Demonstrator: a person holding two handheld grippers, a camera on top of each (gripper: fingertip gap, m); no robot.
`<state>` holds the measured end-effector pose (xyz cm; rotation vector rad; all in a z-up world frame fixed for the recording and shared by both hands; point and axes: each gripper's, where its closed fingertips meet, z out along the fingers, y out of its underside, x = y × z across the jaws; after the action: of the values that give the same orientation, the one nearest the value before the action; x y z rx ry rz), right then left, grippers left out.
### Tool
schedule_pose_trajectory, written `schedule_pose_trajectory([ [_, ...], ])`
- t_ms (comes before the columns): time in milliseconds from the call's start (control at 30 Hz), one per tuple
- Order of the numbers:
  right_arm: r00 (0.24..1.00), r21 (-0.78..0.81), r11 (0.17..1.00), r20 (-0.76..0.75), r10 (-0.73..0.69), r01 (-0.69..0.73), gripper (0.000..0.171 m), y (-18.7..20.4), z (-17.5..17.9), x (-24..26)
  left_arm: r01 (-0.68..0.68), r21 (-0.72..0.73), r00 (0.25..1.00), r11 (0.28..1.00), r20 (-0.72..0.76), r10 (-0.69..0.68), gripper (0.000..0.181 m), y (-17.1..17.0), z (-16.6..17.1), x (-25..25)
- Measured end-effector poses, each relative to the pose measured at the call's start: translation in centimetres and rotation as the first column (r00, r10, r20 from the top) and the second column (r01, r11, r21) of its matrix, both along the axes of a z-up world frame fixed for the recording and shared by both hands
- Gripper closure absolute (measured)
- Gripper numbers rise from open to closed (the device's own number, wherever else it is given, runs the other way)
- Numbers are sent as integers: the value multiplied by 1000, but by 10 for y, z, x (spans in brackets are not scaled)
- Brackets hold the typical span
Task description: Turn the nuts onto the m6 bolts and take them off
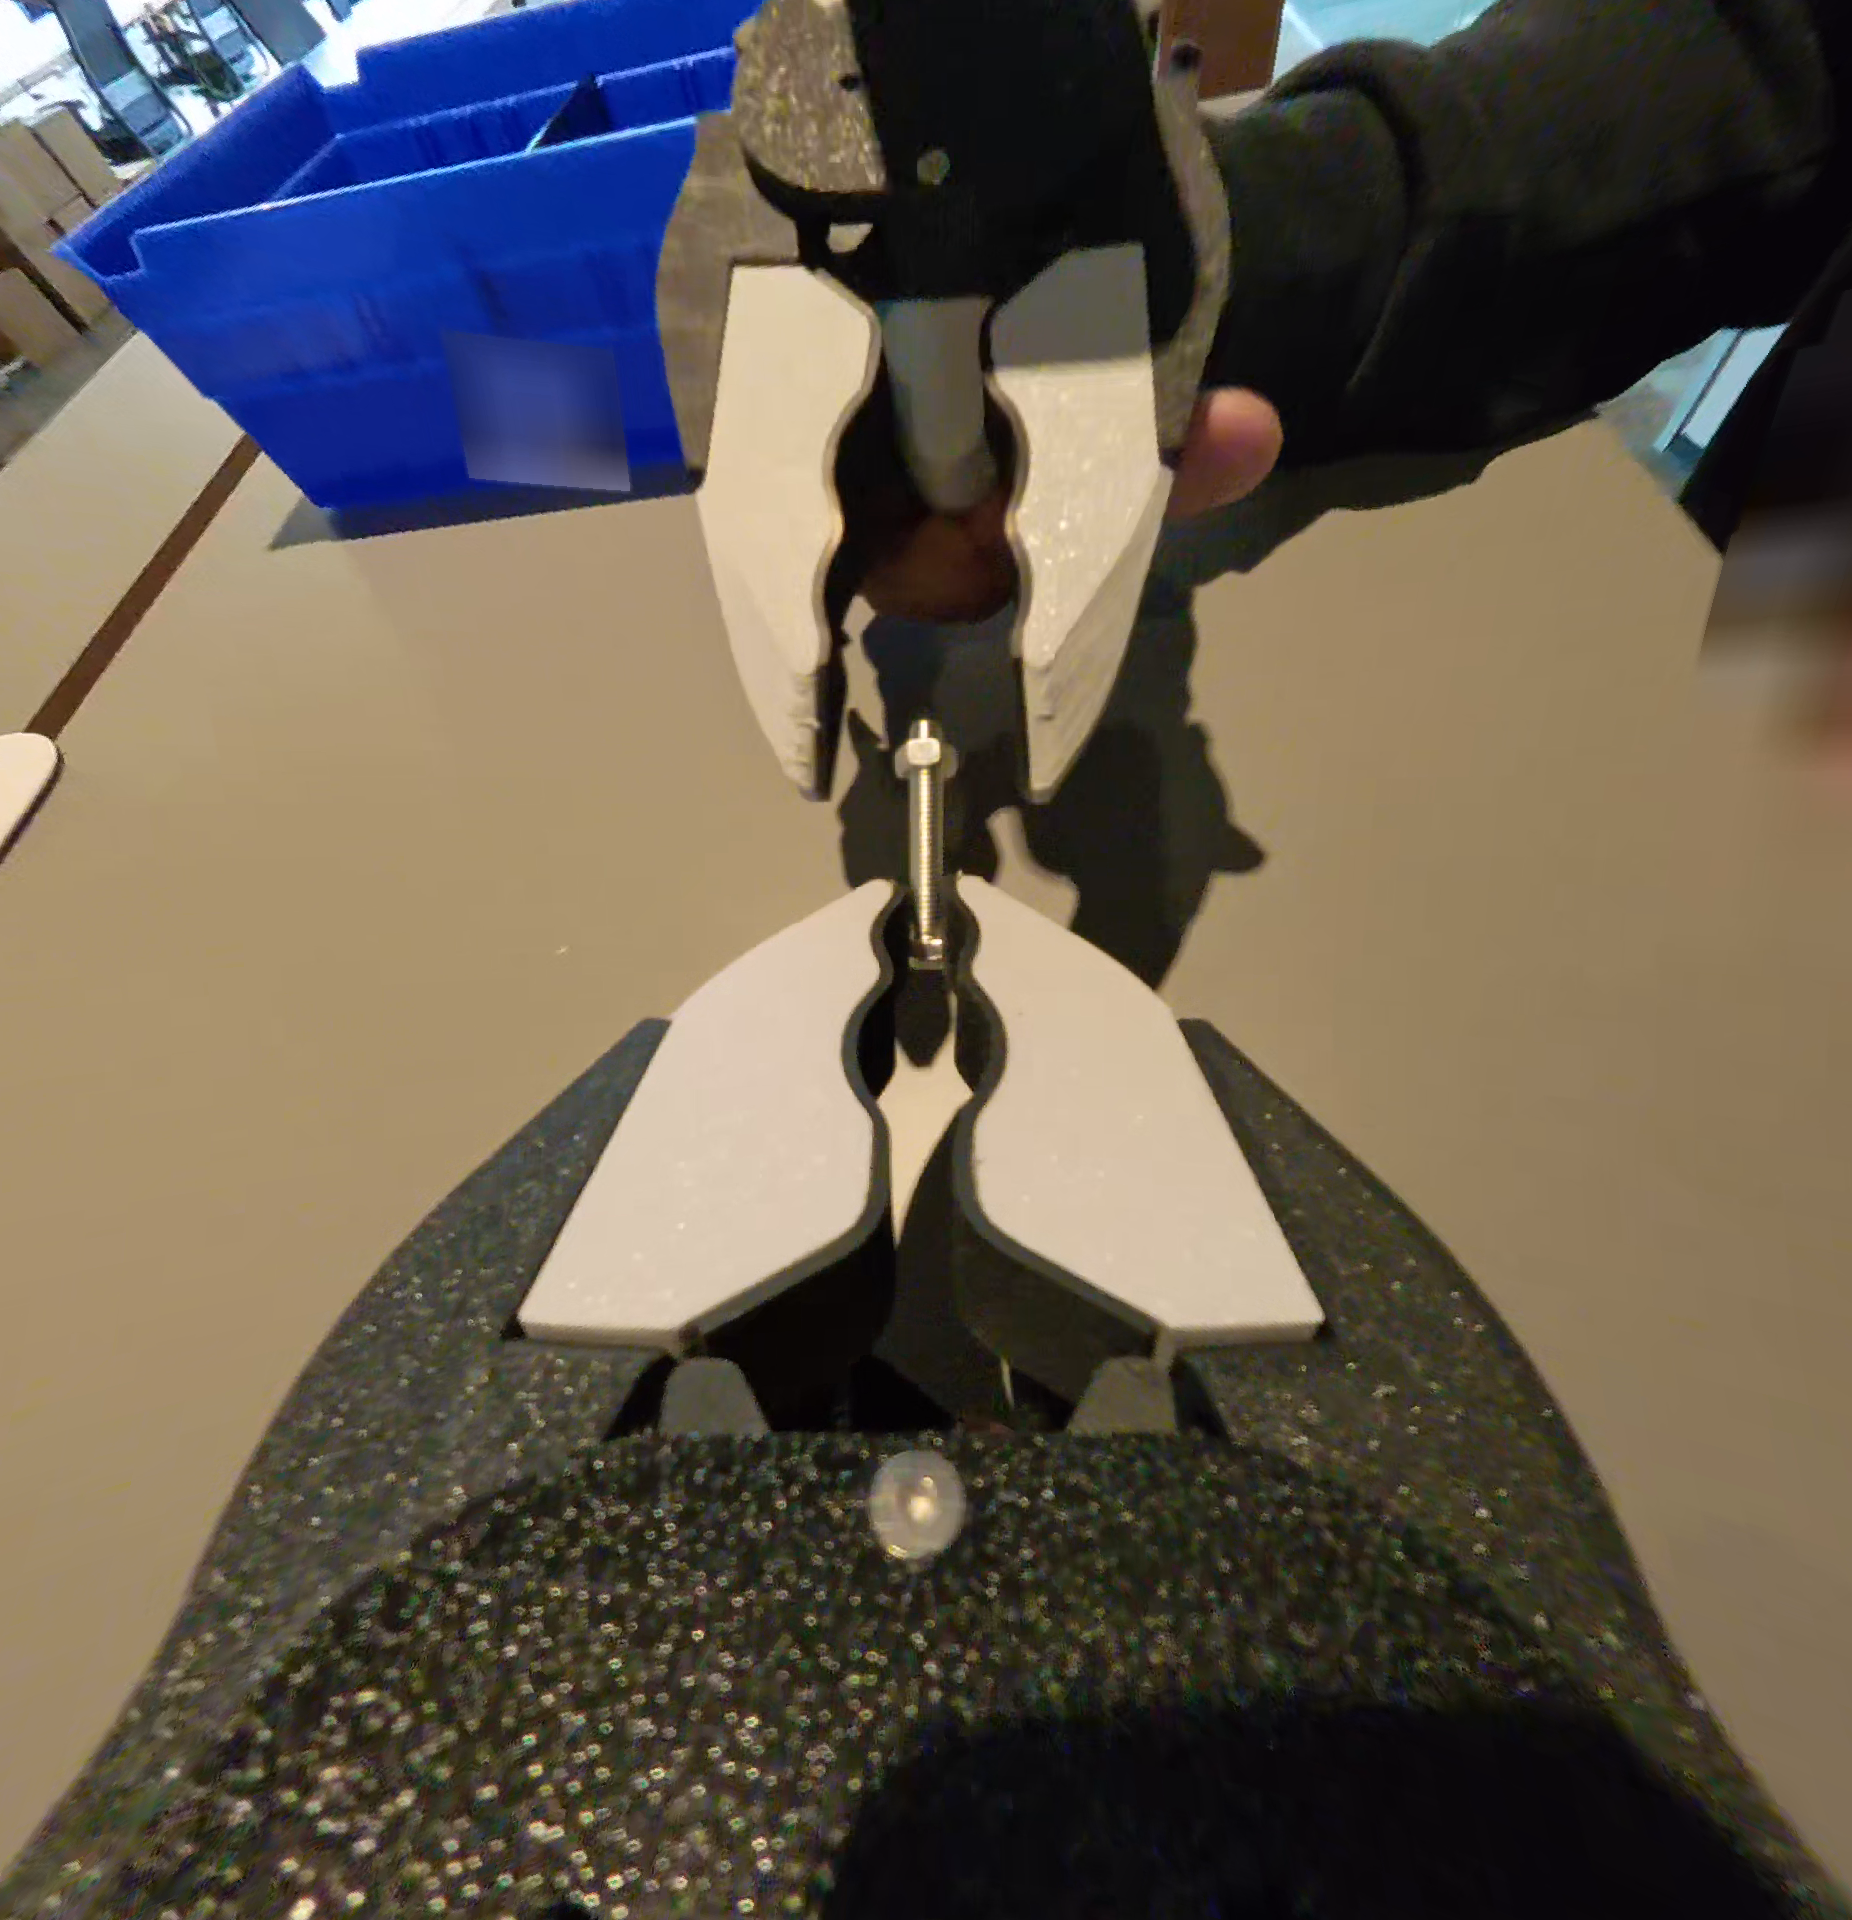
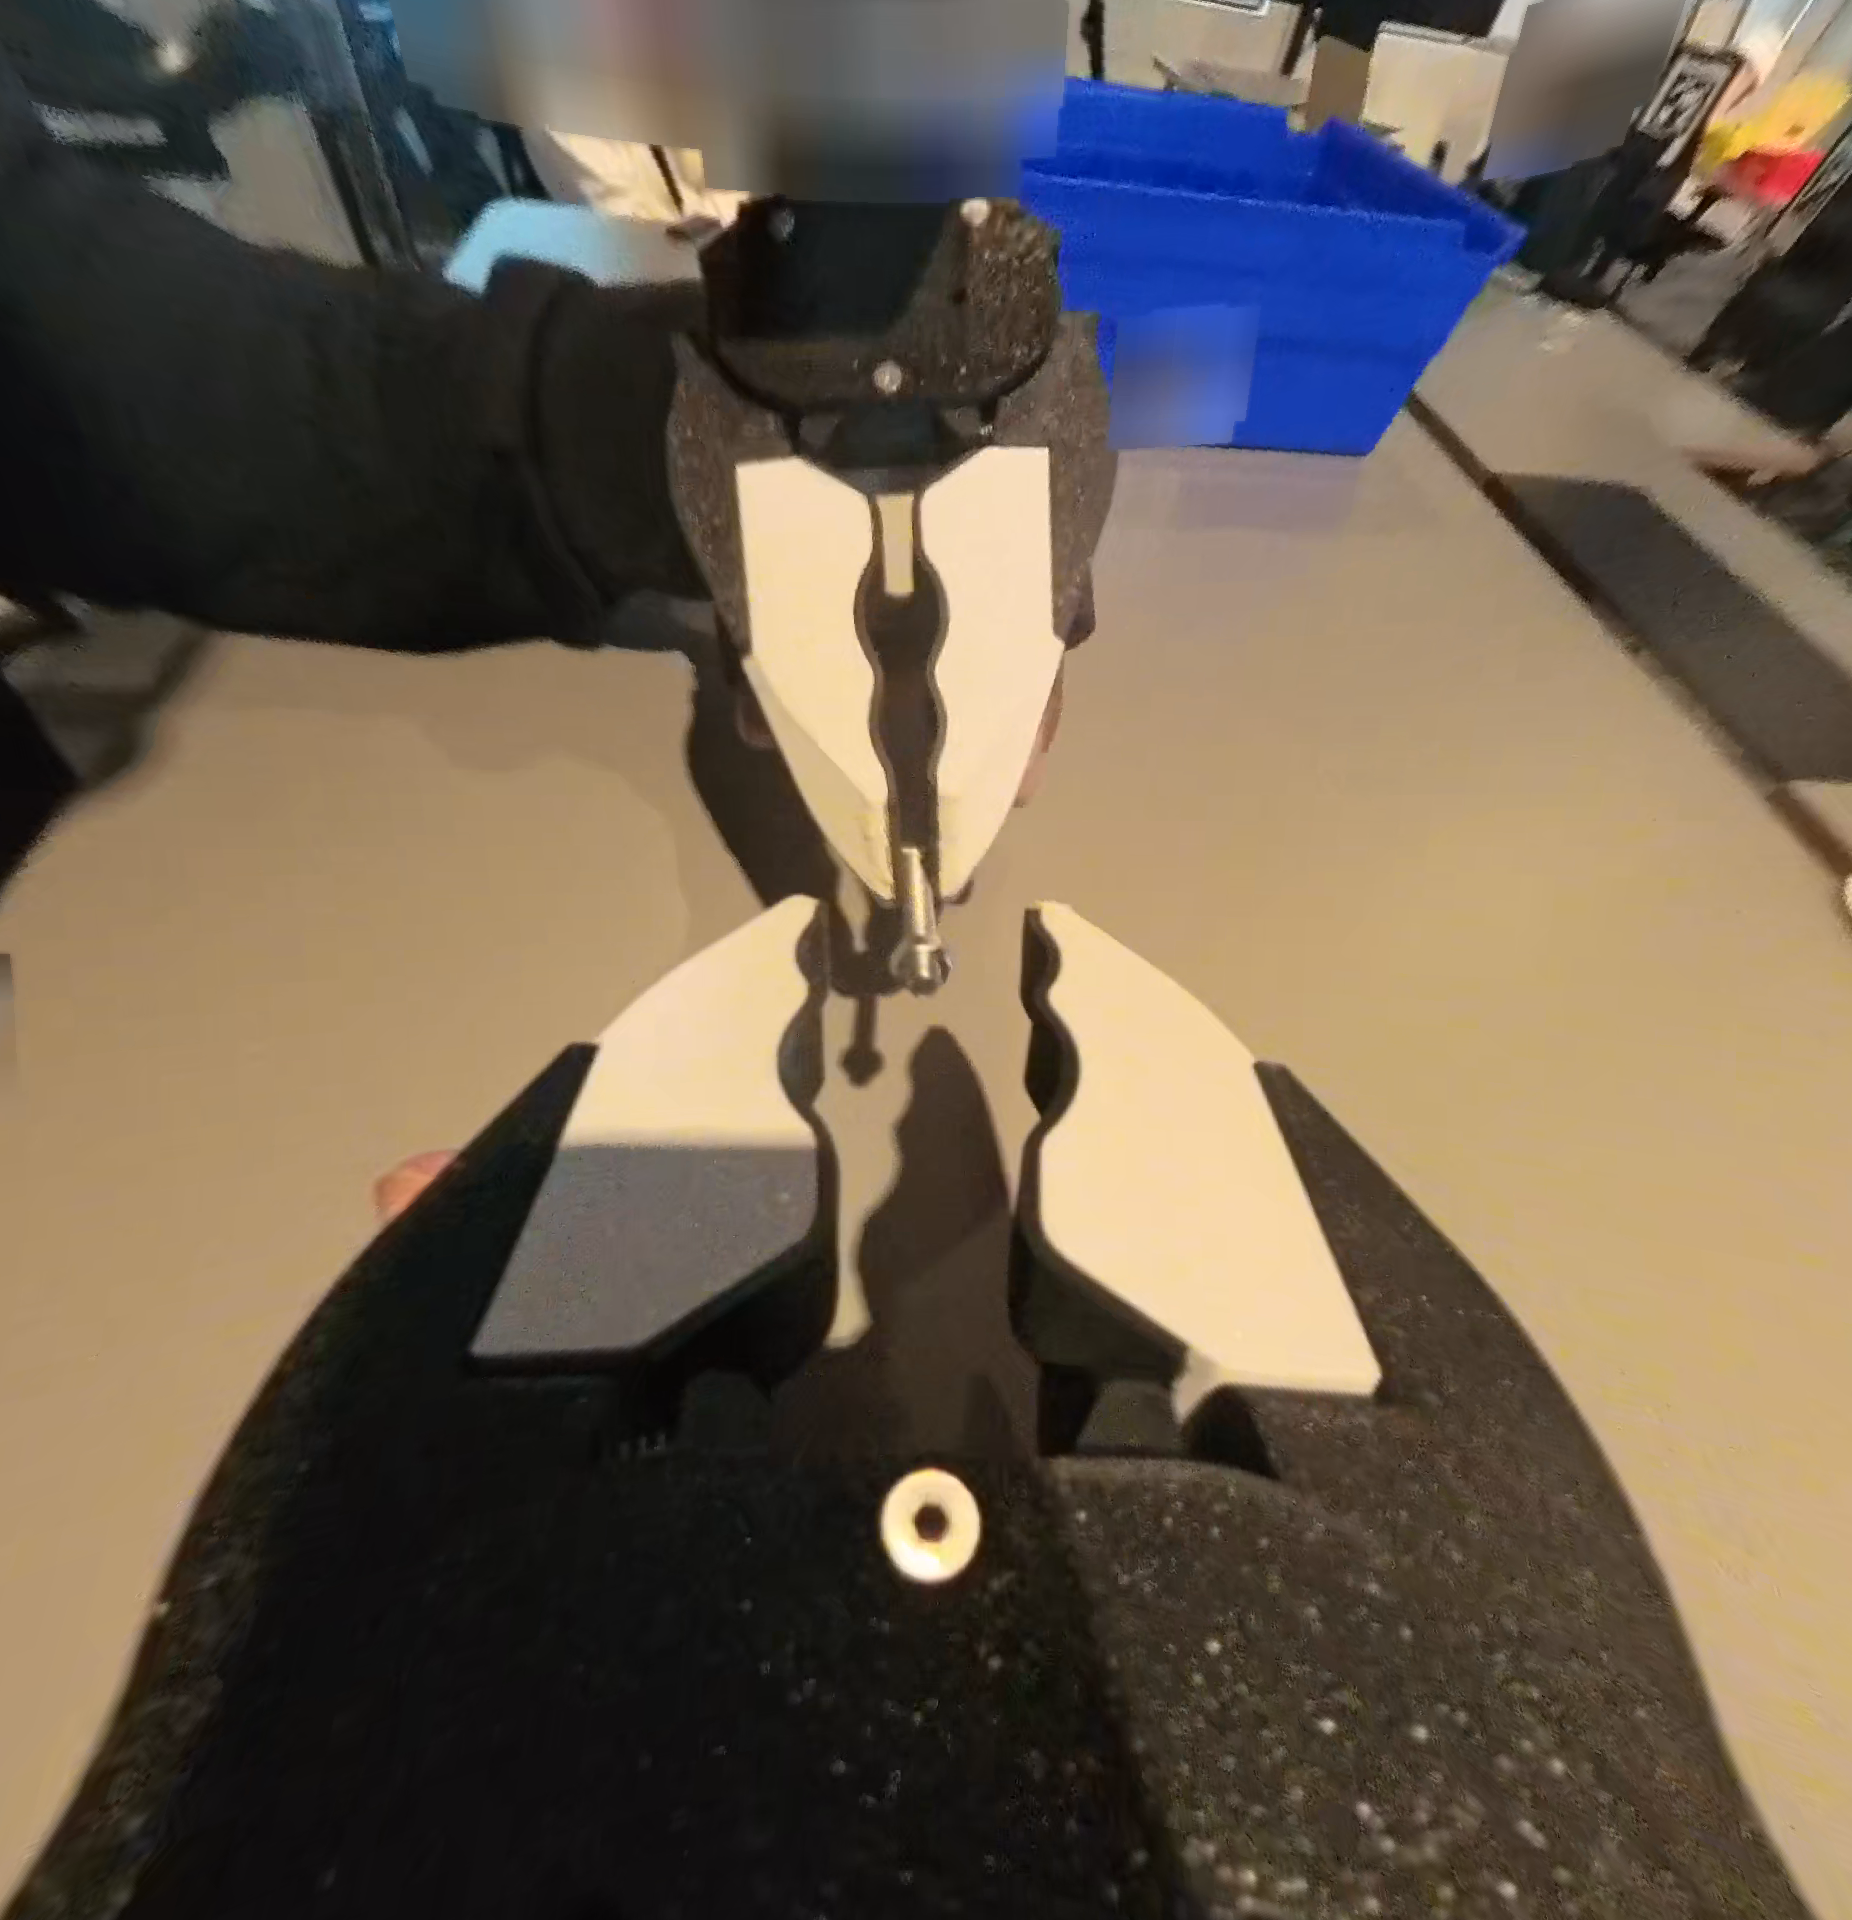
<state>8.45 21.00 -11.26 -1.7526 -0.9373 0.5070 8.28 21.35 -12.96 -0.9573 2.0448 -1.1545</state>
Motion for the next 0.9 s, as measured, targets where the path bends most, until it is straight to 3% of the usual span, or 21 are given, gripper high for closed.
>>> schedule_pose_trajectory([
  [133,999,-53,999,34,10,-9,160,-1,-9,-3,15,10,1000,1000,-9,-15,176,-3,-2,0],
  [200,984,57,998,174,27,-37,161,-3,-15,-3,20,-36,998,999,-54,-21,175,-5,-6,-2],
  [300,902,297,940,431,24,-167,160,-6,-21,-5,36,-163,988,986,-141,-59,176,-11,-12,-6],
  [367,859,373,905,512,-15,-206,161,-5,-24,-5,26,-201,984,979,-167,-61,176,-10,-15,-6],
  [600,931,116,992,353,-94,57,147,10,-29,14,-33,-84,990,996,-140,21,176,7,-20,-3],
  [733,912,-34,981,375,-165,191,148,15,-46,31,-75,6,990,997,-117,76,176,19,-25,0],
  [900,925,-121,965,333,-183,234,147,15,-50,32,-76,47,996,996,-43,78,176,20,-18,4],
])
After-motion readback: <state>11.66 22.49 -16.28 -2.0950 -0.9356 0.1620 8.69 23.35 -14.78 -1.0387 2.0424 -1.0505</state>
